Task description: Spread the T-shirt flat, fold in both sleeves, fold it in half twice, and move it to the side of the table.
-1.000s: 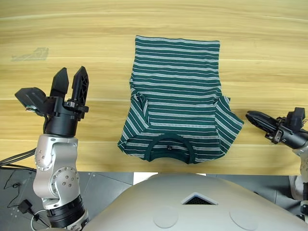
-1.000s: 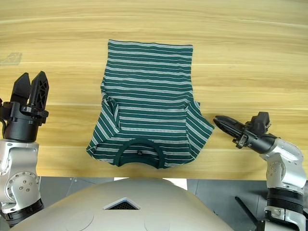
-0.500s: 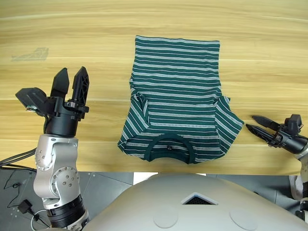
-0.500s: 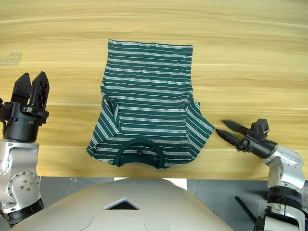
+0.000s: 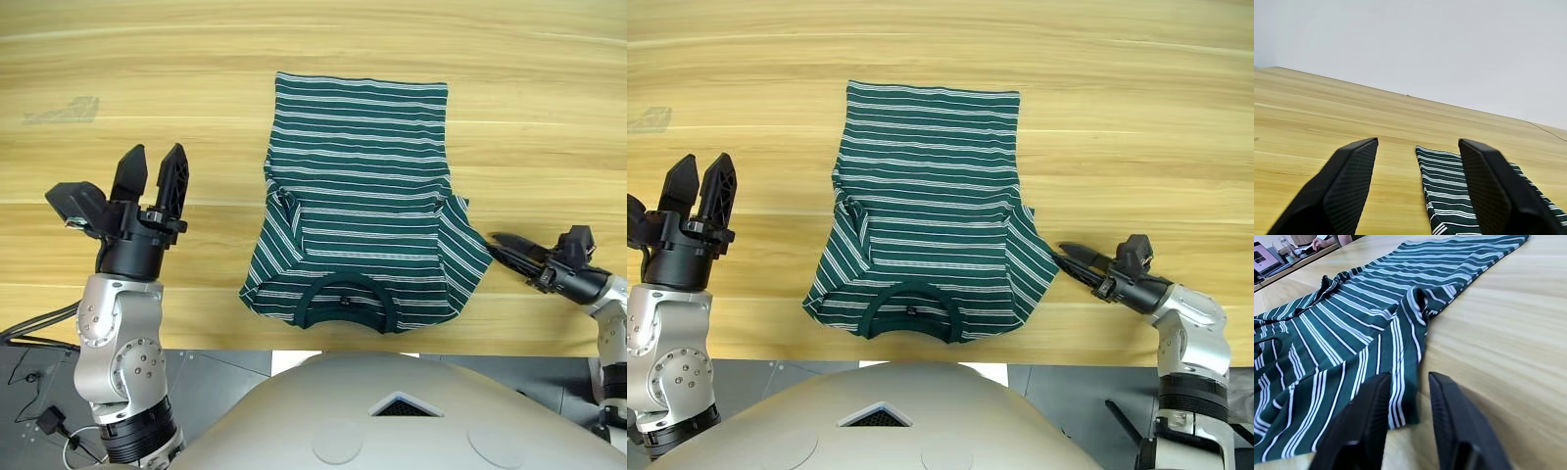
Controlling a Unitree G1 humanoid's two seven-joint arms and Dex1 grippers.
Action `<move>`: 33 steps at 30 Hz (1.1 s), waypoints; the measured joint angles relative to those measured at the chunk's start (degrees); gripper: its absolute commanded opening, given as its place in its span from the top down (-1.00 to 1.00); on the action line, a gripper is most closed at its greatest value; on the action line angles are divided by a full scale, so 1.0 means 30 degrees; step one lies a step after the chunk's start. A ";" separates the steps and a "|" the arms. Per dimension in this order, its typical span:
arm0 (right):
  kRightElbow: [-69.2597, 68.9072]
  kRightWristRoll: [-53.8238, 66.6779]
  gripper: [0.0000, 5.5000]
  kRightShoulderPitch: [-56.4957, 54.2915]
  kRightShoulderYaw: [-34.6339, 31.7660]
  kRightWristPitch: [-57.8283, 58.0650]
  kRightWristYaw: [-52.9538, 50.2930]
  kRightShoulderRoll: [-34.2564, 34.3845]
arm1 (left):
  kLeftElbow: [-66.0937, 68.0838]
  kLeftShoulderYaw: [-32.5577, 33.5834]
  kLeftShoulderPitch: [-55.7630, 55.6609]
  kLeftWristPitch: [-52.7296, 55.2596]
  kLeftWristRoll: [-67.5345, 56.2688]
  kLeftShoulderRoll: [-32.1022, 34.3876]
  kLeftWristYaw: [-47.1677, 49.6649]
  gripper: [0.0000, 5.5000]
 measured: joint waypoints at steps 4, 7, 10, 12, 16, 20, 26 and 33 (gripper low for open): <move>-0.0400 -0.0085 0.99 0.0190 0.0419 0.0306 0.0017 -0.0058 | 0.0022 -0.0011 -0.0017 -0.0001 0.0044 -0.0062 -0.0021 -0.12; -0.0547 -0.0626 0.99 0.0282 0.0486 0.0321 -0.0108 -0.0080 | 0.0032 -0.0011 -0.0027 -0.0006 0.0071 -0.0151 -0.0027 -0.12; -0.0567 -0.0578 0.99 0.0252 0.0392 0.0351 -0.0244 -0.0071 | 0.0159 -0.0010 -0.0040 -0.0007 0.0148 -0.0169 -0.0080 -0.12; -0.0717 0.0019 0.99 0.0140 0.0197 0.0589 -0.0056 -0.0070 | 0.0172 -0.0010 -0.0040 -0.0008 0.0149 -0.0200 -0.0154 -0.12; -0.0952 0.0733 0.75 0.0067 -0.0017 0.1039 0.0050 -0.0035 | 0.0177 -0.0011 -0.0039 -0.0011 0.0151 -0.0265 -0.0198 -0.12; -0.1007 0.1999 0.47 0.0019 -0.0686 0.1827 0.0077 0.0161 | 0.0181 -0.0011 -0.0032 -0.0011 0.0151 -0.0312 -0.0221 -0.12; -0.0864 0.1752 0.06 0.0096 -0.0827 0.1832 0.0112 0.0153 | 0.0182 -0.0011 -0.0025 -0.0011 0.0150 -0.0381 -0.0252 -0.12; 0.0120 0.0030 -0.34 0.0284 -0.0393 0.0539 0.0070 0.0064 | 0.0216 -0.0006 -0.0019 -0.0023 0.0160 -0.0407 -0.0390 -0.12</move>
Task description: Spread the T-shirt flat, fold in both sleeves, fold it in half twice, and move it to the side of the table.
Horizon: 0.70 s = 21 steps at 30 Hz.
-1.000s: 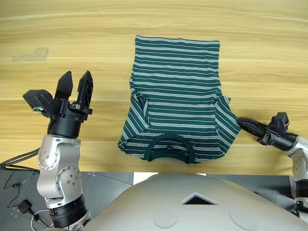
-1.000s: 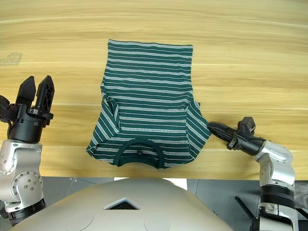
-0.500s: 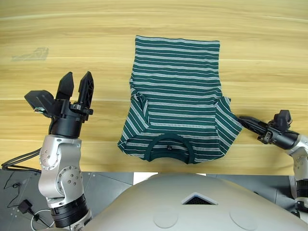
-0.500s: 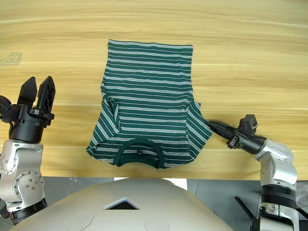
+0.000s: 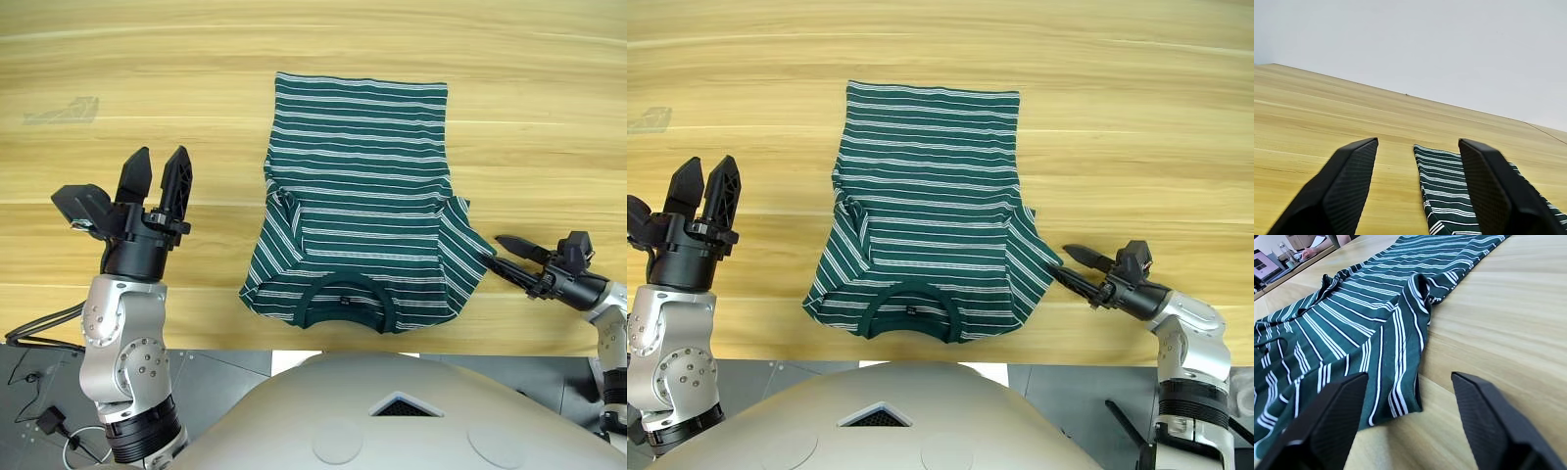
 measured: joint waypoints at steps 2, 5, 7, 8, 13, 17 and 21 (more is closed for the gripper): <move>0.0077 -0.0073 -0.36 -0.0009 0.0068 -0.0273 0.0044 -0.0073 | 0.0004 0.0001 0.0001 -0.0003 0.0000 -0.0001 -0.0008 -0.12; 0.0160 -0.0350 -0.36 -0.0062 0.0116 -0.0587 0.0011 -0.0106 | 0.0011 0.0005 0.0001 -0.0011 0.0001 -0.0002 -0.0018 -0.12; 0.0201 -0.0411 -0.36 -0.0124 0.0128 -0.0632 -0.0004 -0.0106 | 0.0014 0.0008 0.0007 -0.0018 0.0001 -0.0004 -0.0021 -0.12; 0.0242 -0.0439 -0.36 -0.0162 0.0138 -0.0672 -0.0008 -0.0106 | 0.0015 0.0008 0.0008 -0.0021 0.0007 -0.0006 -0.0022 -0.12; 0.0497 -0.0461 -0.36 -0.0305 0.0147 -0.0888 -0.0017 -0.0106 | 0.0100 -0.0004 0.0010 -0.0151 0.0070 -0.0028 -0.0023 -0.12; 0.0527 -0.0461 -0.30 -0.0329 0.0166 -0.0909 0.0031 -0.0106 | 0.0196 -0.0022 0.0007 -0.0203 0.0202 -0.0032 -0.0025 -0.12; 0.0562 -0.0547 -0.16 -0.0361 0.0166 -0.1051 -0.0065 -0.0104 | 0.0217 -0.0035 -0.0003 -0.0206 0.0218 -0.0031 -0.0033 -0.12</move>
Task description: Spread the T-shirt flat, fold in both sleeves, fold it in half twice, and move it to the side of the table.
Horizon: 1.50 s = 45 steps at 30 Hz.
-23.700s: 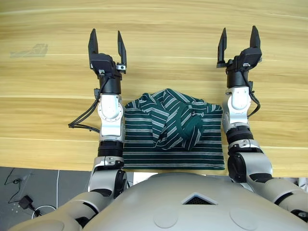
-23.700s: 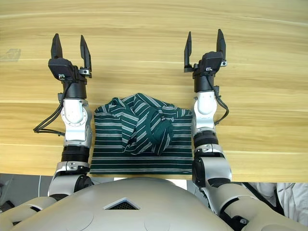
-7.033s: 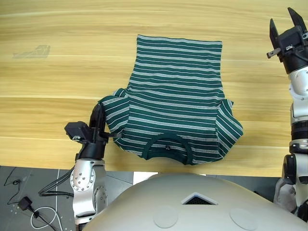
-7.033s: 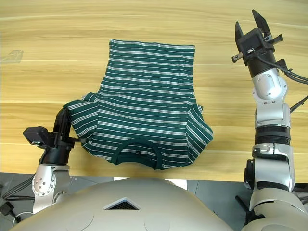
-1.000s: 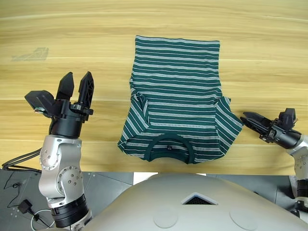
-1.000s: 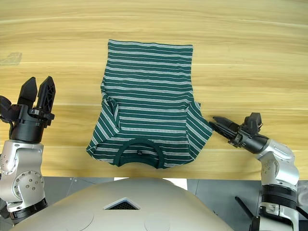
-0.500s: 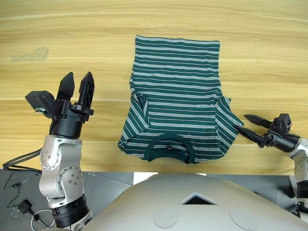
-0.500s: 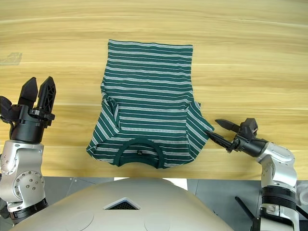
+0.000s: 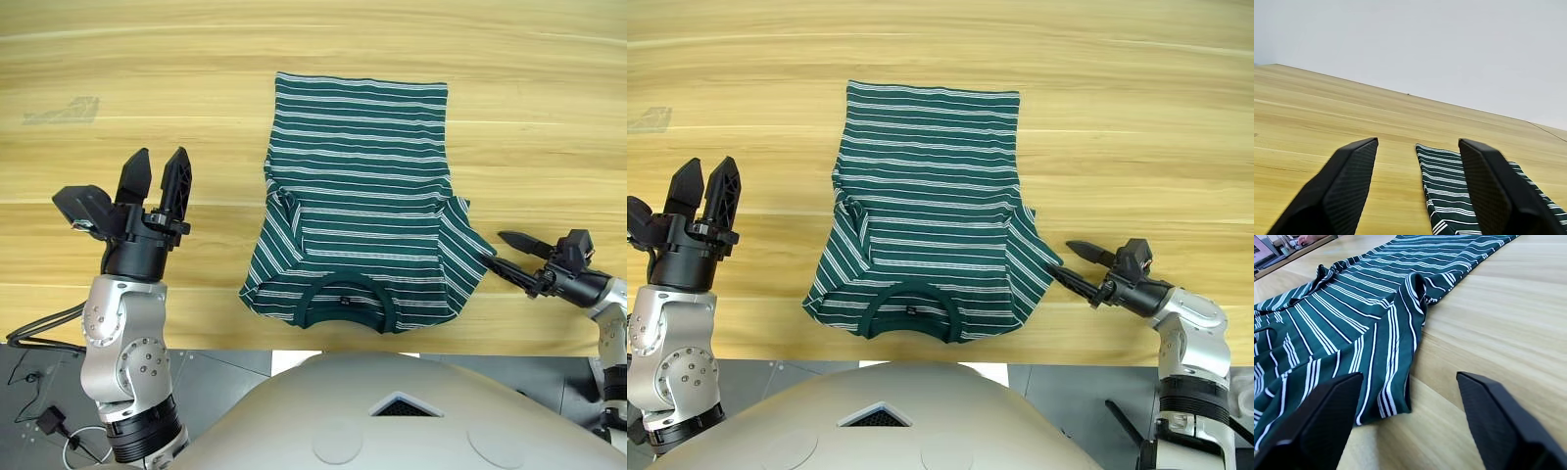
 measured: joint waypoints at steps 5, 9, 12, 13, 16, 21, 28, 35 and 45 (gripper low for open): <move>-0.0001 -0.0062 0.21 0.0096 0.0021 0.0023 0.0102 0.0000 | -0.0002 -0.0006 0.0001 0.0000 -0.0002 0.0000 -0.0004 -0.12; -0.0088 -0.0048 0.49 0.0288 0.0152 0.0076 0.0523 -0.0005 | -0.0003 -0.0004 0.0002 0.0000 -0.0002 0.0000 -0.0002 -0.12; -0.0213 0.0052 0.72 0.0517 0.0217 0.0270 0.0925 -0.0013 | -0.0006 0.0014 0.0001 0.0000 -0.0009 0.0004 0.0001 -0.12; -0.0262 0.0085 0.77 0.0583 0.0218 0.0376 0.0956 -0.0014 | -0.0011 0.0024 0.0001 0.0001 -0.0012 0.0011 0.0003 -0.12; -0.0507 0.0107 0.95 0.0737 0.0213 0.0533 0.1016 -0.0017 | -0.0062 0.0168 -0.0019 0.0003 -0.0027 0.0089 0.0027 -0.12; -0.0608 0.0128 0.99 0.0778 0.0190 0.0556 0.1042 -0.0022 | -0.0156 0.0209 -0.0024 0.0008 -0.0031 0.0102 0.0048 -0.12; -0.1677 0.1111 0.99 0.0341 -0.0116 0.1166 0.1130 -0.0018 | -0.0234 -0.0005 -0.0046 0.0014 -0.0025 0.0061 0.0075 -0.12; -0.4403 0.1801 0.99 0.0432 0.0410 0.1925 0.1148 -0.0017 | -0.0222 -0.0198 -0.0247 0.0021 -0.0009 0.0064 0.0070 -0.12; -0.6295 0.0465 0.99 0.0004 0.3668 0.1607 0.0901 0.0403 | -0.0022 -0.0628 -0.0275 0.0019 0.0362 0.0060 -0.0019 -0.12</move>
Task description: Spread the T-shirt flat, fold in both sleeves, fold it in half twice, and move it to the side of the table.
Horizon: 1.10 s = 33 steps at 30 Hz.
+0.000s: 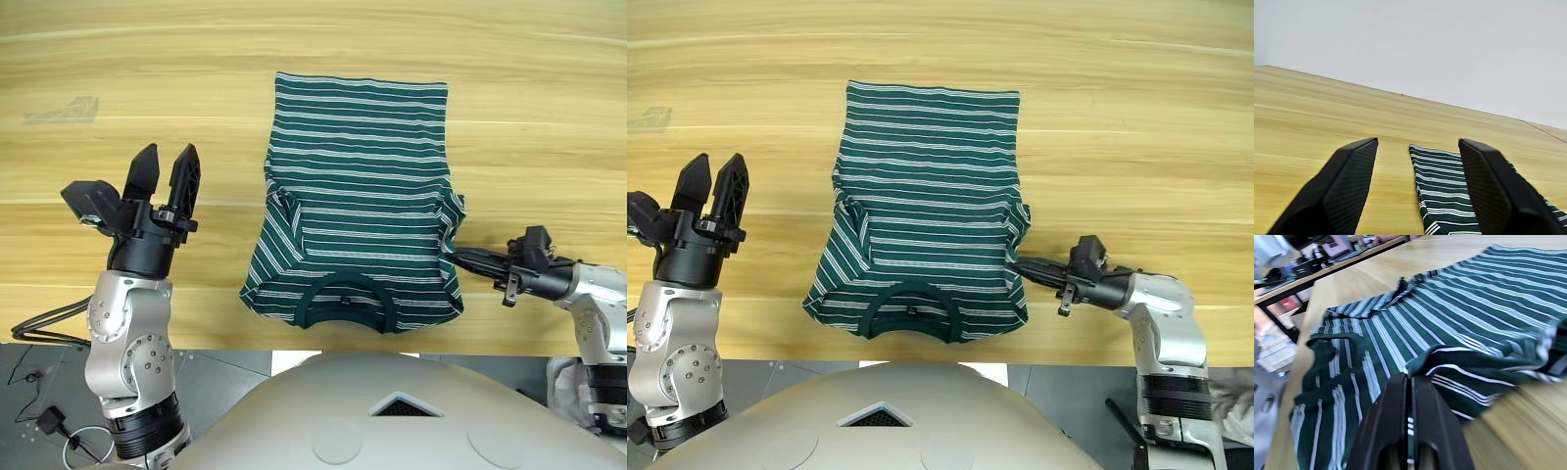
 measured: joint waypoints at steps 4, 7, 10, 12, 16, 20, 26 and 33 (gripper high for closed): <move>-0.0466 -0.0512 0.99 -0.0426 0.0948 -0.0020 -0.0315 0.0327 | 0.0031 -0.0098 0.0001 -0.0005 0.0014 -0.0001 -0.0199 -0.12; -0.0448 -0.0831 0.99 -0.0612 0.1539 -0.0189 -0.0615 0.0501 | 0.0133 -0.0102 0.0007 -0.0008 0.0021 -0.0002 -0.0340 -0.12; -0.0355 -0.1607 0.99 -0.0770 0.2149 -0.0636 -0.1059 0.0705 | 0.0153 -0.0111 0.0110 -0.0038 0.0035 -0.0003 -0.0432 -0.12; -0.0269 -0.1852 0.82 -0.0768 0.2239 -0.0646 -0.1245 0.0699 | 0.0152 -0.0180 0.0314 -0.0124 0.0049 -0.0010 -0.0650 -0.12; -0.0169 -0.1042 0.53 -0.0811 0.2098 0.0115 -0.1101 0.0629 | 0.0152 -0.0311 0.0345 -0.0190 0.0193 -0.0039 -0.0852 -0.12; -0.0691 0.0655 0.27 -0.0735 0.1886 0.1537 -0.0336 0.0309 | 0.0169 -0.0501 0.0466 -0.0229 0.0327 -0.0046 -0.1078 -0.12; -0.0863 0.0924 0.00 -0.0643 0.1531 0.0977 -0.1035 0.1012 | 0.0657 -0.1003 0.0405 -0.1011 0.2323 0.0370 -0.1620 -0.12; 0.0668 -0.3944 0.00 -0.4385 -0.2900 -0.9494 -0.8117 0.3007 | 0.5495 0.0035 -0.1317 -1.1508 1.4012 0.7059 -0.1944 -0.12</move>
